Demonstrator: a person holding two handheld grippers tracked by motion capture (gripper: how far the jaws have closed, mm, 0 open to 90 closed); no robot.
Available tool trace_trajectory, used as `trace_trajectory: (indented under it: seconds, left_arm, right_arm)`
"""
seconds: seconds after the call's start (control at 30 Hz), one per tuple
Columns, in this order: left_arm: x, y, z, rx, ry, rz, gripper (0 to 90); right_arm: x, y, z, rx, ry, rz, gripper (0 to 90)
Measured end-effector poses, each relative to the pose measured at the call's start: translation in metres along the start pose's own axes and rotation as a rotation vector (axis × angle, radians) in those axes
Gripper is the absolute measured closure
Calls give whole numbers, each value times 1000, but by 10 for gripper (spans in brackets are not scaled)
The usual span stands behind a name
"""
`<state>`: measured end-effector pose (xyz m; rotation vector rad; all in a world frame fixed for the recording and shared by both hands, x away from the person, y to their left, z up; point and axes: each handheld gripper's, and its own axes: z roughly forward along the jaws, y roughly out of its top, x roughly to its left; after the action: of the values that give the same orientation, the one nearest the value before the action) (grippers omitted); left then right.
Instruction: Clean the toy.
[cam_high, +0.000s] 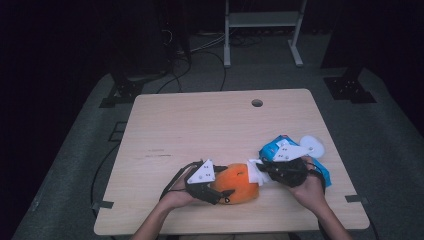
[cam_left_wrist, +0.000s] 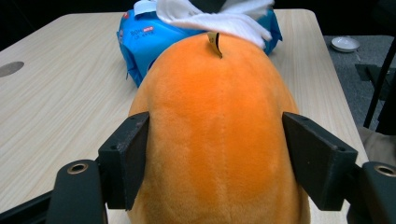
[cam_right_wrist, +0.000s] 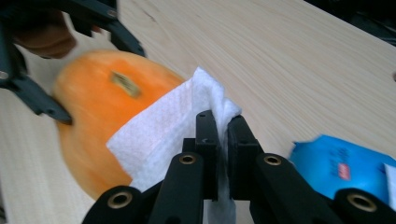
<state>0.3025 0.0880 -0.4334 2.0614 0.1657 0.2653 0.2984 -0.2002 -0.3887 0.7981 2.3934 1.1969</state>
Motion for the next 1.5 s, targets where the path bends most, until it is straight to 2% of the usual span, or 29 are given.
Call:
trace_trajectory:
  seconds: [0.07,0.17,0.23,0.27,0.43,0.53,0.73,0.83,0.97,1.07,1.17,1.37,1.43,1.5]
  left_arm:
    - [0,0,0,1,0,2,262]
    - [-1,1,2,-2,3,-1,253]
    - [-2,2,2,0,4,4,250]
    - [-2,3,3,-1,3,4,249]
    - [-5,5,5,7,9,21,237]
    - [-5,4,4,9,7,23,233]
    - [-6,5,5,8,8,19,230]
    - [-6,5,6,7,9,18,229]
    - [-8,6,7,13,-7,28,248]
    - [-8,5,7,17,-9,21,263]
    - [-7,5,6,20,-6,16,274]
    - [-7,4,6,14,-13,14,274]
    - [-8,5,7,18,-13,22,274]
    - [-9,5,8,13,-17,23,273]
  right_arm:
    - [-5,-2,-3,2,-18,13,845]
    - [-7,-1,-6,11,-59,5,845]
    - [-7,-1,-5,12,-60,2,845]
    - [-5,0,-4,16,-57,-4,844]
    - [19,10,3,39,-32,-95,836]
    - [28,16,2,31,-3,-114,831]
    - [32,20,-3,13,98,-96,773]
    - [35,20,-1,11,118,-105,755]
    - [39,18,5,-19,155,-93,764]
    - [41,16,9,-24,137,-95,812]
    - [32,14,8,-26,119,-88,831]
    - [7,-2,6,5,66,-5,835]
    - [8,-2,7,-3,74,10,838]
    - [15,3,6,-15,77,-12,838]
